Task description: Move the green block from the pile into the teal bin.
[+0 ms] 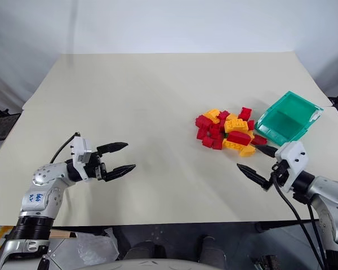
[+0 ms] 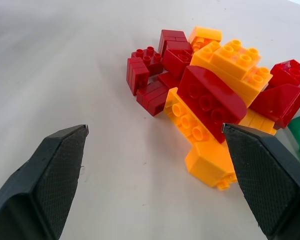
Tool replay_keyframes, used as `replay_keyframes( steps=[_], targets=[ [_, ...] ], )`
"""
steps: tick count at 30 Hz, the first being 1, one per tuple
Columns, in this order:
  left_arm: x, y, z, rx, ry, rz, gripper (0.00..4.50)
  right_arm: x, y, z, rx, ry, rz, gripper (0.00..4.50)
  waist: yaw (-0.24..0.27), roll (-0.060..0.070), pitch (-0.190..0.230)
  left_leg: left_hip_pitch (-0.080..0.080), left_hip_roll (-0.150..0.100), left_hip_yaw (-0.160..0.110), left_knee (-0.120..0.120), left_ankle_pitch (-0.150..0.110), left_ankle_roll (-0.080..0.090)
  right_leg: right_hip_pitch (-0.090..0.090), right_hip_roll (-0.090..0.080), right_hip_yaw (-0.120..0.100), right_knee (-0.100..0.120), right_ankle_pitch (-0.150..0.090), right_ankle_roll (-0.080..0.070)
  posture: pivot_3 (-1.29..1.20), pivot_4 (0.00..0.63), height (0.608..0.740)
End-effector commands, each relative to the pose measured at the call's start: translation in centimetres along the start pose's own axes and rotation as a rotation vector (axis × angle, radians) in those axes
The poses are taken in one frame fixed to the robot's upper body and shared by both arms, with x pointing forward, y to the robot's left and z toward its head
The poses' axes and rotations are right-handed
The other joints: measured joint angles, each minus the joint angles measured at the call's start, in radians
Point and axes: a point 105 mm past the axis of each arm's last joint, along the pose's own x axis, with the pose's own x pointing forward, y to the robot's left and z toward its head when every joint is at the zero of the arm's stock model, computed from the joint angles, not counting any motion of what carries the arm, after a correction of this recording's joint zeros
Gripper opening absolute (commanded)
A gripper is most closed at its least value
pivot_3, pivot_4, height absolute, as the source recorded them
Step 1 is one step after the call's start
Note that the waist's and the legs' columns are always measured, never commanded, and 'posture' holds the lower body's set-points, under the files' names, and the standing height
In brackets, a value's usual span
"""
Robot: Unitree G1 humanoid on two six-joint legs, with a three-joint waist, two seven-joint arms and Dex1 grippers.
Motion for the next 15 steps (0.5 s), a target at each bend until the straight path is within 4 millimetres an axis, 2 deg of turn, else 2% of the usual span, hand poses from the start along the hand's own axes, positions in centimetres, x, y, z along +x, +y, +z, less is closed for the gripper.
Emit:
replay_keyframes(
  steps=[1, 5, 15],
  targets=[
    [0.5, -0.1, 1.0, 0.032, -0.023, -0.024, 4.5, -0.1, -0.2, 0.8, -0.038, -0.019, 0.001, 4.49, 0.0, 0.0, 0.0, 0.0, 0.0, 0.0, 0.0, 0.0, 0.0, 0.0, 0.0, 0.0, 0.0, 0.0, 0.0, 0.0, 0.15, 0.74],
    [0.7, 0.0, 0.9, 0.022, -0.017, -0.008, 4.5, -0.2, -0.2, 0.9, -0.041, -0.02, -0.003, 4.49, -0.001, 0.0, 0.0, 0.0, 0.0, 0.0, 0.0, 0.0, 0.0, 0.0, 0.0, 0.0, 0.0, 0.0, 0.0, 0.0, 0.15, 0.74],
    [1.2, 0.1, 2.3, 0.031, -0.07, -0.008, 4.5, 0.1, -0.3, 0.9, -0.025, 0.044, -0.046, 4.49, -0.001, 0.0, 0.0, 0.0, 0.0, 0.0, 0.0, 0.0, 0.0, 0.0, 0.0, 0.0, 0.0, 0.0, 0.0, 0.0, 0.15, 0.74]
  ],
)
